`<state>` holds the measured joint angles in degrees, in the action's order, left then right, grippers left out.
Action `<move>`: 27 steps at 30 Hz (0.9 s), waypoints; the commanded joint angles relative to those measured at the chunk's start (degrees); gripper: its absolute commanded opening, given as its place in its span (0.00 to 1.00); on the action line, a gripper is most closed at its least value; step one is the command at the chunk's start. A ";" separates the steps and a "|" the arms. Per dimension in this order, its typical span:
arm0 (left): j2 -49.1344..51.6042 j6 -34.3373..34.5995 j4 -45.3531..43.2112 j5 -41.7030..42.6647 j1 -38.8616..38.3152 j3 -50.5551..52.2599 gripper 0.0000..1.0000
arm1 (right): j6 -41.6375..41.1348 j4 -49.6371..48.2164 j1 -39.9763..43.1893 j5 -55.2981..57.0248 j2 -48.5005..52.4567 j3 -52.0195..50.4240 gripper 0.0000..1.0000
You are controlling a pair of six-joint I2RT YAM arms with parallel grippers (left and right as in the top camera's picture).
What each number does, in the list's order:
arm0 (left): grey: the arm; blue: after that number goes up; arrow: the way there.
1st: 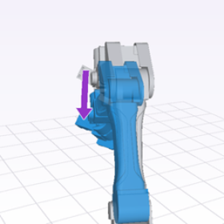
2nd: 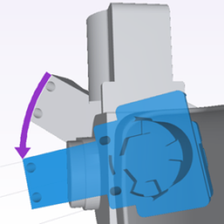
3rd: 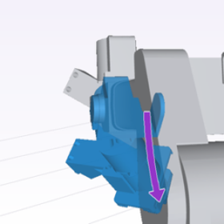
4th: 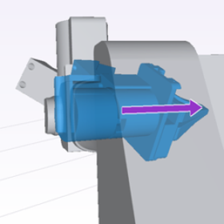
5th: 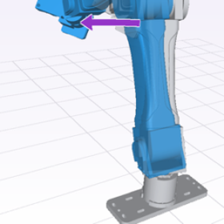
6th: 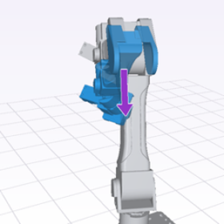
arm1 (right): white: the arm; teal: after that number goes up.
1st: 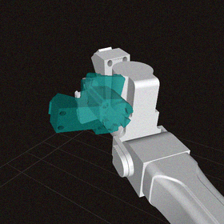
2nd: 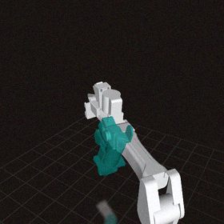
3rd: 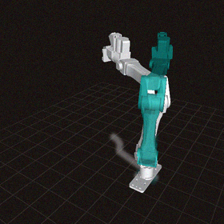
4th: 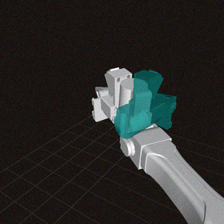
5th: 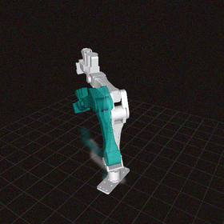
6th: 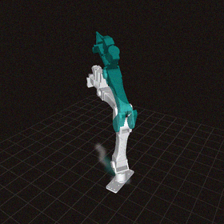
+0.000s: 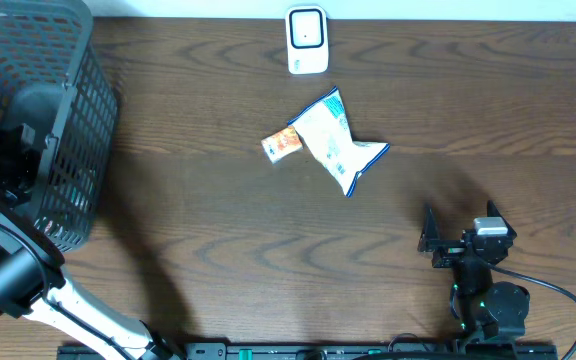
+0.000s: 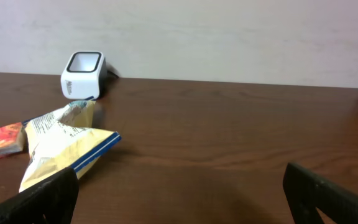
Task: Scan the item barcode
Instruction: 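Reach the left gripper into the basket and grasp the green-white tissue pack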
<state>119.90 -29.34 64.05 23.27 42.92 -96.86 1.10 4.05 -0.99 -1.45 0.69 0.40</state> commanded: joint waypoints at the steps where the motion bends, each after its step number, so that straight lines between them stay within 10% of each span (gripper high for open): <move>1: 0.55 -1.70 -1.14 0.94 -0.81 0.39 0.93 | 0.68 0.26 -0.17 0.44 -0.31 -0.09 0.99; 27: 1.31 4.17 -2.40 3.87 -3.10 1.92 0.71 | 0.70 0.26 -0.17 0.44 -0.31 -0.09 0.99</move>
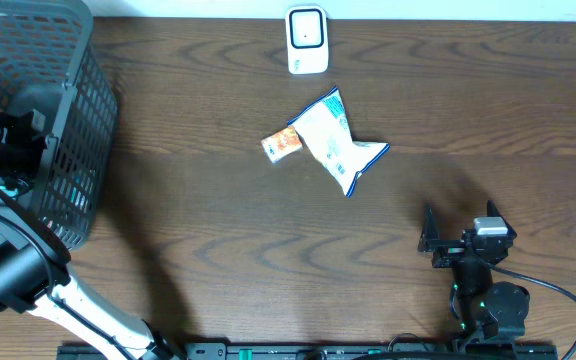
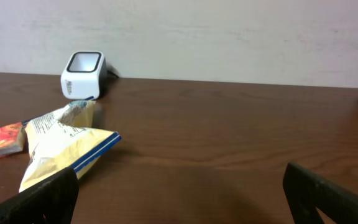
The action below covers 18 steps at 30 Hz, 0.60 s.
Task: Scan the item barcode
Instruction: 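Reach the left gripper into the basket and grasp the green-white tissue pack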
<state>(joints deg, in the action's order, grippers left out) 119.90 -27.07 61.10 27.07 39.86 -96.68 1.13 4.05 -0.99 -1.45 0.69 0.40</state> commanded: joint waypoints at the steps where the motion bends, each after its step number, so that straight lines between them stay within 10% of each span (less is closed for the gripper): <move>1: 1.31 1.92 0.50 -0.44 -0.04 2.45 0.71 | 0.68 0.26 -0.17 0.44 -0.31 -0.09 0.99; 8: 1.33 1.90 -2.03 -2.71 -0.02 5.77 0.71 | 0.68 0.26 -0.17 0.44 -0.31 -0.09 0.99; 18: 1.31 4.28 -3.30 -4.83 -0.02 5.60 0.12 | 0.68 0.26 -0.17 0.44 -0.31 -0.09 0.99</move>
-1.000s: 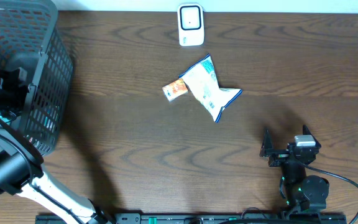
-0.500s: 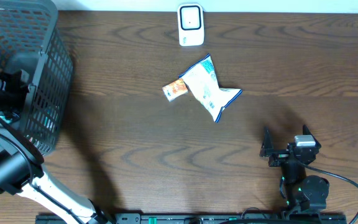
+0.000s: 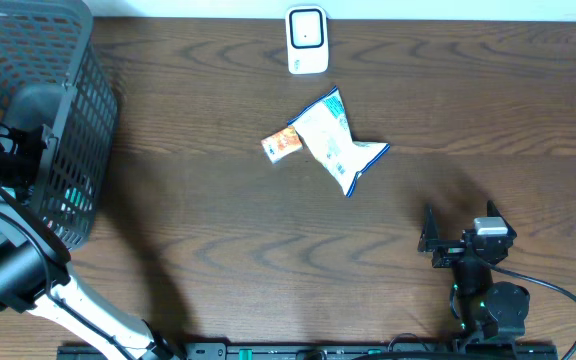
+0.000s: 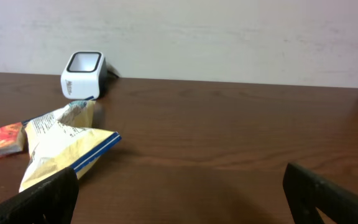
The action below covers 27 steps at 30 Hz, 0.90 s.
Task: Scan the item barcode
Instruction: 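Reach the left gripper into the basket and grasp the green-white tissue pack, then lift the tissue pack out and place it beside the orange package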
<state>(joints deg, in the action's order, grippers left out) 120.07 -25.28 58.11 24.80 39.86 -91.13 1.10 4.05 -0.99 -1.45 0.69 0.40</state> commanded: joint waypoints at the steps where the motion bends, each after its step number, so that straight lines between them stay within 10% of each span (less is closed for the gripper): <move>1: 1.14 3.74 -0.42 -3.52 -0.02 -0.20 0.07 | 0.70 0.26 -0.17 0.44 -0.31 -0.09 0.99; 22: -23.37 32.59 -6.23 -4.31 -0.09 -14.78 0.07 | 0.70 0.26 -0.17 0.44 -0.31 -0.09 0.99; 27: -34.23 49.05 -11.50 -4.26 -0.09 -14.78 0.07 | 0.70 0.26 -0.17 0.44 -0.31 -0.09 0.99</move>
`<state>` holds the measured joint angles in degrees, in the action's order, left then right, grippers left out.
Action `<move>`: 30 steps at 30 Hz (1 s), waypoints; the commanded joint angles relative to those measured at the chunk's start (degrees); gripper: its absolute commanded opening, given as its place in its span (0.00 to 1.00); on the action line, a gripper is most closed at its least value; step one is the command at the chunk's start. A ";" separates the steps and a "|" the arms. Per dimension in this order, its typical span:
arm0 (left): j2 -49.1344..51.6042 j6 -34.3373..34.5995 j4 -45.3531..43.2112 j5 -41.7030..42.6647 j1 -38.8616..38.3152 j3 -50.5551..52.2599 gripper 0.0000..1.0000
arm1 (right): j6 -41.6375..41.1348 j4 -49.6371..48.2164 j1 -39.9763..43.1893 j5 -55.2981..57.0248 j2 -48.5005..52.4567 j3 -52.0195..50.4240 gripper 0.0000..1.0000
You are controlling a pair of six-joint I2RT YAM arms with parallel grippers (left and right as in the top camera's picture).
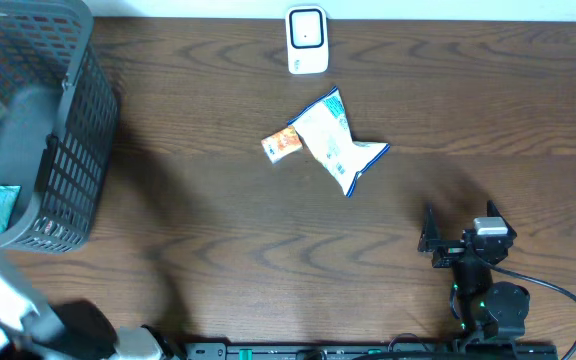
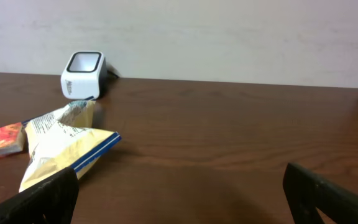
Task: Scan the item barcode
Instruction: 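Lift the tissue pack out and place it beside the orange package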
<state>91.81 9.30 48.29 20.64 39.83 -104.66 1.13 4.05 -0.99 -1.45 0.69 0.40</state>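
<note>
The white barcode scanner (image 1: 307, 38) (image 2: 82, 74) stands at the table's far edge. A white and blue snack bag (image 1: 336, 140) (image 2: 64, 146) lies mid-table with a small red packet (image 1: 282, 143) (image 2: 2, 140) against its left side. My right gripper (image 1: 458, 236) (image 2: 185, 199) rests open near the front right, with nothing between its fingers. My left arm (image 1: 28, 160) is a grey blur over the basket (image 1: 78, 130), and its fingers cannot be made out. A teal packet shows at the basket's lower left.
The dark wire basket stands at the table's left end. A pale wall (image 2: 229, 31) runs behind the scanner. The white lower link of the left arm crosses the front left corner.
The left arm, with its dark gripper down inside the basket before, is now a large blur over it, and a teal packet has appeared at the basket's lower left. The right gripper and table items are unchanged.
At each earlier moment the left gripper was low inside the basket, shifting slightly between them. Now the arm is blurred and larger in view, with a teal packet showing. The right gripper stayed open and still, and the bag, red packet and scanner kept their places.
</note>
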 commanded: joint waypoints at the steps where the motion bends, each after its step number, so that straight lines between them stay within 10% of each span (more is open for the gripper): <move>1: -7.58 18.82 -2.34 0.35 -0.13 -1.25 0.08 | 0.68 0.26 -0.17 0.44 -0.31 -0.09 0.99; 8: -14.51 30.88 -10.69 16.65 -10.93 -1.25 0.07 | 0.68 0.26 -0.17 0.44 -0.31 -0.09 0.99; 30: 13.27 15.82 8.09 1.79 -56.94 0.22 0.08 | 0.68 0.26 -0.17 0.44 -0.31 -0.09 0.99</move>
<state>100.25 26.57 55.77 25.23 -14.15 -104.55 1.10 4.03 -0.99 -1.45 0.69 0.40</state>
